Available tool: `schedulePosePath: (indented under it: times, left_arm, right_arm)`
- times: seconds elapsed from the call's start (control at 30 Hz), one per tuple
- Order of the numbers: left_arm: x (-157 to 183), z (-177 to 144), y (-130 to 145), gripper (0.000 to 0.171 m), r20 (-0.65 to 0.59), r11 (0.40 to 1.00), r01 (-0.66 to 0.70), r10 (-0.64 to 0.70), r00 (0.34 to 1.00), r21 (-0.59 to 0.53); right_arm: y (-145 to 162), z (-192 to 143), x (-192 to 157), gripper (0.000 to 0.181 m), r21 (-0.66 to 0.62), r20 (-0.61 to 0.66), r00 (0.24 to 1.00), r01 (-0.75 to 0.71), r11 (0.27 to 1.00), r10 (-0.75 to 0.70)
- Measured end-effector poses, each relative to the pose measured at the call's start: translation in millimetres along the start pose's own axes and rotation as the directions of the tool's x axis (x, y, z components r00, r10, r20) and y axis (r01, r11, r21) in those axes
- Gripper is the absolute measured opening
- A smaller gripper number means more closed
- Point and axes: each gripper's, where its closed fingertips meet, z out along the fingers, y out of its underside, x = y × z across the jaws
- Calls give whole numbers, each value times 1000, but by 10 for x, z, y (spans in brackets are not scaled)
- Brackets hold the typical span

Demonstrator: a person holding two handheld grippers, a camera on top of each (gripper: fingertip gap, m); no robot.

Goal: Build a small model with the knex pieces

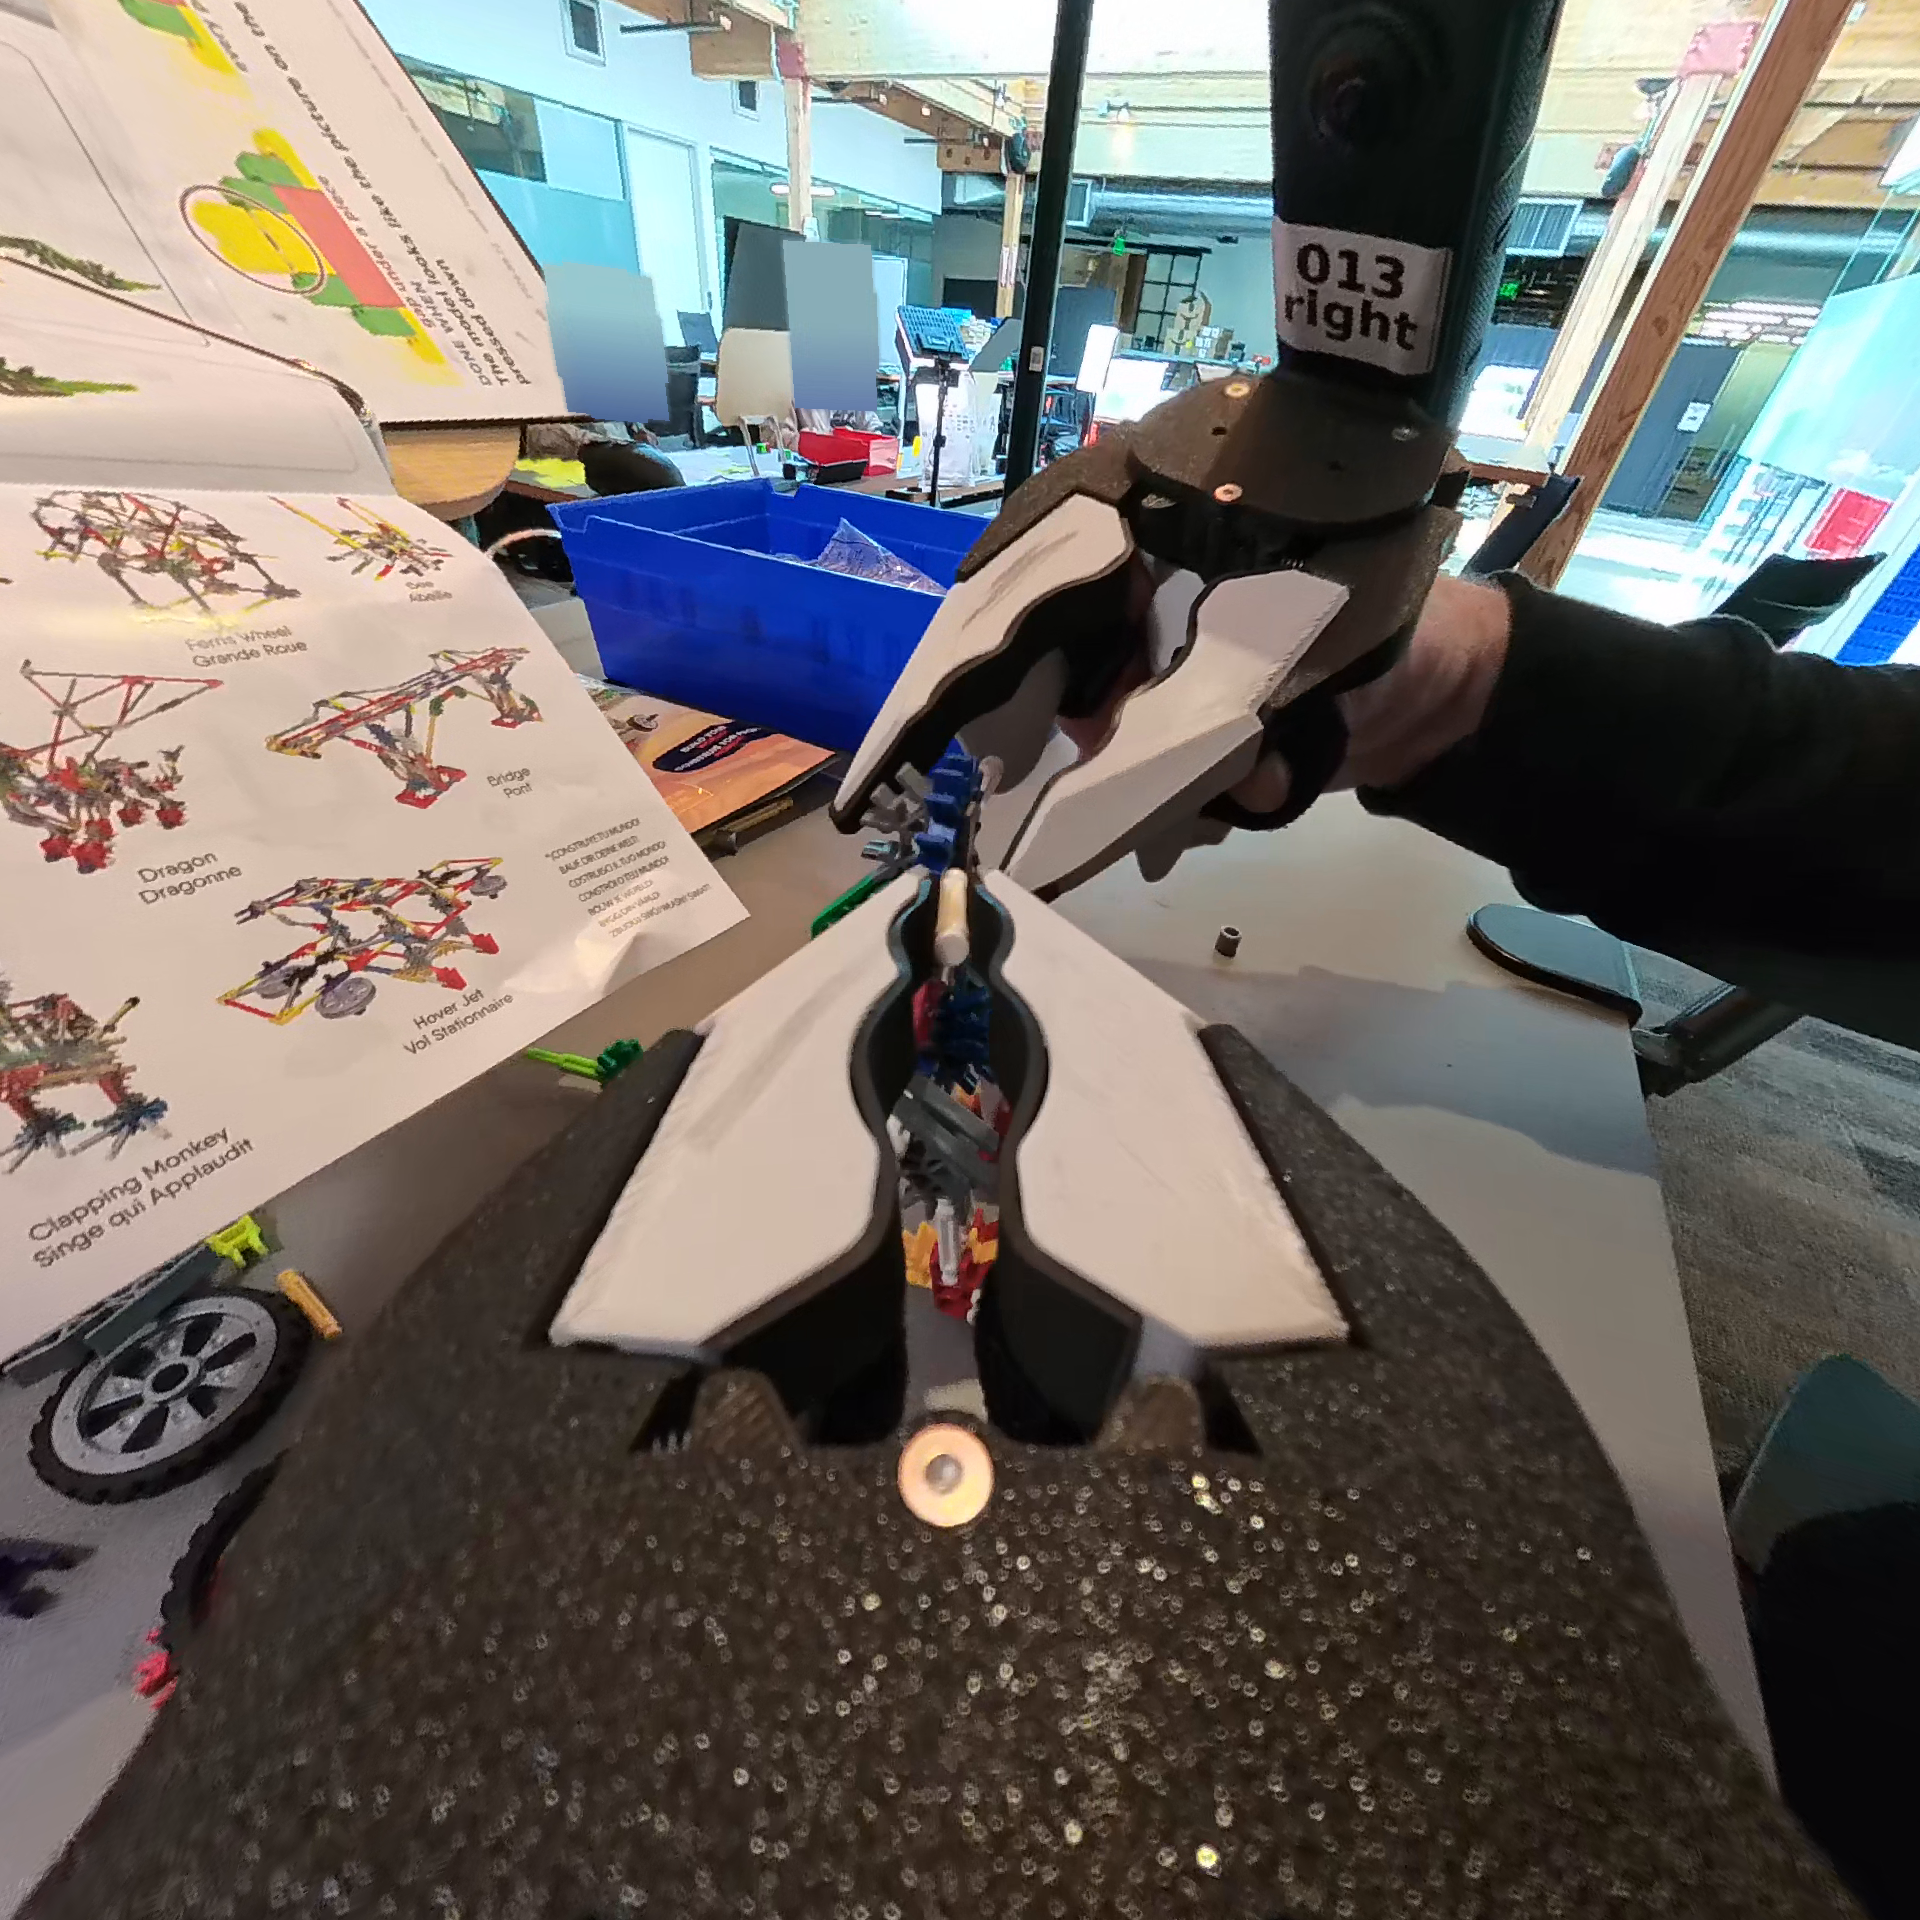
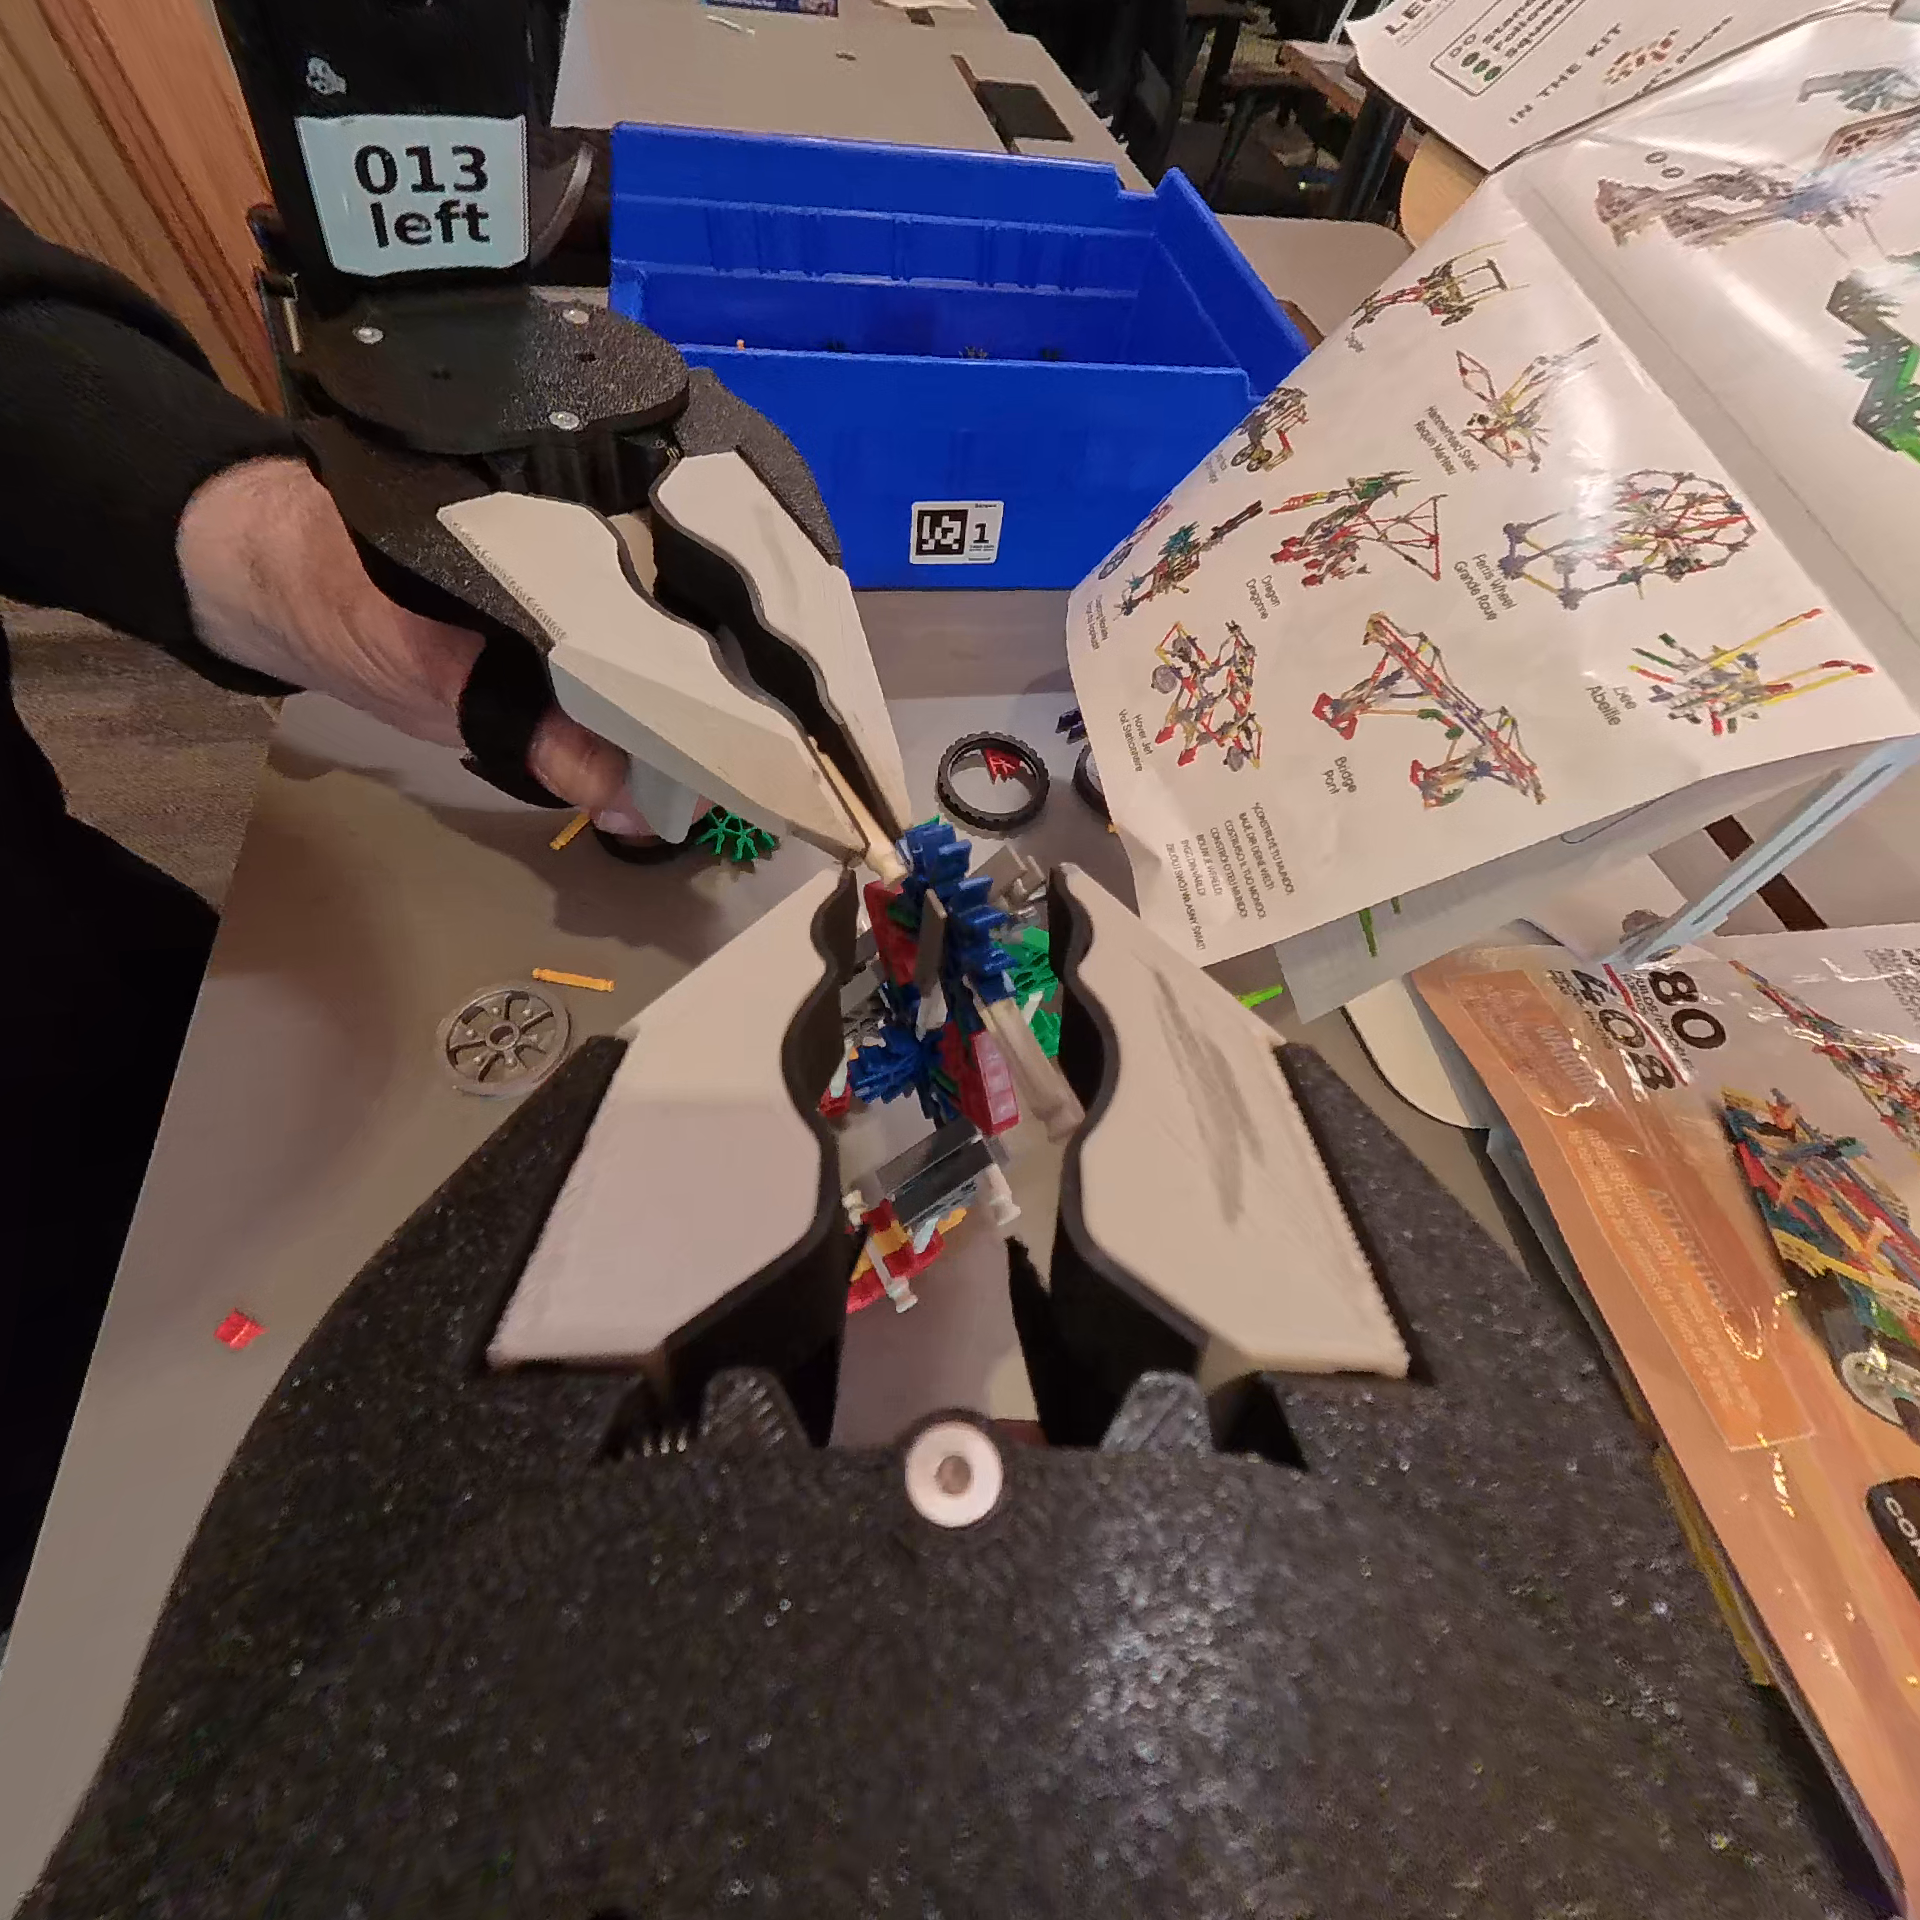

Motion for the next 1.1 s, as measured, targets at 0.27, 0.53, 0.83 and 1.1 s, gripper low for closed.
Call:
schedulePosePath:
  times: [0.27, 0.53, 0.83, 1.1]
  left_arm:
    - [-3, 12, -5, 4, -23, 1000, -5, 6, 1000, 20]
    - [-20, 3, -9, 4, -78, 1000, -13, 14, 997, 19]
    - [-70, 35, 17, 2, -130, 1000, -12, 12, 991, -2]
    - [-40, 13, 24, 2, -182, 1000, -12, 11, 983, -10]
  right_arm:
    - [0, -26, -15, 36, 35, -1, 1000, -28, 999, 28]
    - [17, -76, -17, 31, -13, 38, 998, 45, 999, -45]
    - [5, 1, 69, 31, -114, 55, 991, 126, 986, -120]
    - [0, 2, 35, 25, -133, 125, 987, 121, 984, -104]
